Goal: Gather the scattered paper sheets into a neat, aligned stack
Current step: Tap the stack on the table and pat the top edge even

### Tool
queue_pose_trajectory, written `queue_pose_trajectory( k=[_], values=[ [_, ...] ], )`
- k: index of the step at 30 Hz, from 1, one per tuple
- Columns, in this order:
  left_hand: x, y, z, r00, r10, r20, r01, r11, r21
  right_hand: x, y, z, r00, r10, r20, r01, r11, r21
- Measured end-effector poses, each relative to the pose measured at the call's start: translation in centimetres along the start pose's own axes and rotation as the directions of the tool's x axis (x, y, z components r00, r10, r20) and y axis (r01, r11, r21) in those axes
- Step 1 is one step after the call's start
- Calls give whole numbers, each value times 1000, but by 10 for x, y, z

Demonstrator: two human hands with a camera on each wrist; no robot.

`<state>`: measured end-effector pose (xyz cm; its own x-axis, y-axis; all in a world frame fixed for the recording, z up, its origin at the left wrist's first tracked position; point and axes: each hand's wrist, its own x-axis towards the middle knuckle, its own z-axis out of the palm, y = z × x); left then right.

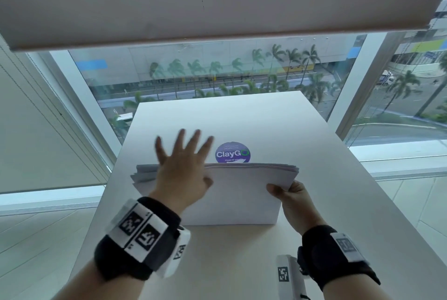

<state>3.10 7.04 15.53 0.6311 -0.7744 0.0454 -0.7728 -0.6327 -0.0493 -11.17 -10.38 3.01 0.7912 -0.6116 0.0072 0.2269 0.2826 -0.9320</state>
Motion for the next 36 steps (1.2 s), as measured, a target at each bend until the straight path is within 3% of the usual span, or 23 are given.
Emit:
queue_pose_trajectory(
  k=[2,5,6,9,12,15,19,21,24,26,28,32,36],
  values=[
    [-3,-17,-4,999,-37,18,37,999,13,1,1,0,1000,-19,13,19,1000,19],
    [-13,-21,-9,989,45,-144,-47,999,-13,3,0,1,1000,-21,13,20,1000,22],
    [-15,-21,-10,990,63,-129,-65,998,-10,4,0,1,1000,-17,17,16,1000,24],
    [-24,-24,-5,997,51,64,-51,999,4,4,0,0,999,-13,40,12,999,41],
    [-25,-35,-7,1000,29,5,-29,999,-35,5,0,-2,999,-3,45,2,1000,25],
    [-30,-46,-6,991,10,137,1,997,-83,6,2,-5,999,2,49,-3,999,34],
    [-34,-70,-3,990,-120,-70,97,958,-271,5,0,-7,999,17,50,-18,999,30],
    [-37,-88,5,970,-221,-97,151,870,-470,4,0,-7,998,11,58,-14,999,40],
    [-43,-101,27,953,-289,86,235,535,-812,3,-1,-6,998,6,60,-10,998,62],
    [-42,-99,46,943,-273,189,268,293,-918,3,-1,-6,998,4,62,-8,997,72],
    [-39,-95,63,936,-265,229,276,154,-949,3,0,-5,999,9,47,-13,997,72],
    [-31,-86,76,913,-369,171,218,88,-972,5,-5,-1,999,-12,32,10,998,64],
    [-27,-88,70,923,-377,73,87,20,-996,8,-19,3,996,-84,29,83,996,38]
  ],
)
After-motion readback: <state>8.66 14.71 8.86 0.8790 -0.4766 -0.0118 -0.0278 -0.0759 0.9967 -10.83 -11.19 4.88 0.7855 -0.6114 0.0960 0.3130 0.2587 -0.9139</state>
